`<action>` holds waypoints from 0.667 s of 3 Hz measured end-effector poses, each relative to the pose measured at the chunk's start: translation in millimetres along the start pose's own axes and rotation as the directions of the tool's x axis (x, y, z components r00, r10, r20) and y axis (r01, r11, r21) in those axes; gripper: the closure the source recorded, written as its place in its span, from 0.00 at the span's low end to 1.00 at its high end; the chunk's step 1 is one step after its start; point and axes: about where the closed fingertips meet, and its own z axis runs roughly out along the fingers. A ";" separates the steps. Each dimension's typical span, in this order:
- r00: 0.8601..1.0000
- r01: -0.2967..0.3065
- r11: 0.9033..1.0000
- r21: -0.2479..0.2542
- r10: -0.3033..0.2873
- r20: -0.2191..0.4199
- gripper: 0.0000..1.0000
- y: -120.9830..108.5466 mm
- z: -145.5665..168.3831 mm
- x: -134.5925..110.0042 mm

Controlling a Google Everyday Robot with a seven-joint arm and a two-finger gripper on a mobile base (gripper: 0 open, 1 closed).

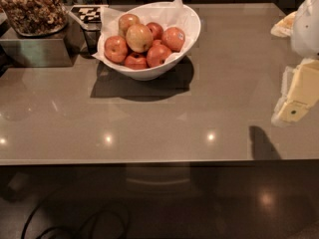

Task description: Pick apple from white bowl

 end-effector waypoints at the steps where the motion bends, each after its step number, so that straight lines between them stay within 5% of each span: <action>1: 1.000 0.000 1.000 0.000 0.000 0.000 0.00 -0.1 0.0 -0.1; 2: 0.998 0.007 1.000 0.016 -0.008 0.057 0.00 -12.5 -3.4 -11.7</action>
Offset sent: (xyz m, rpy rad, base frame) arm 0.0305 0.0156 0.0176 0.1095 -0.0551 0.0486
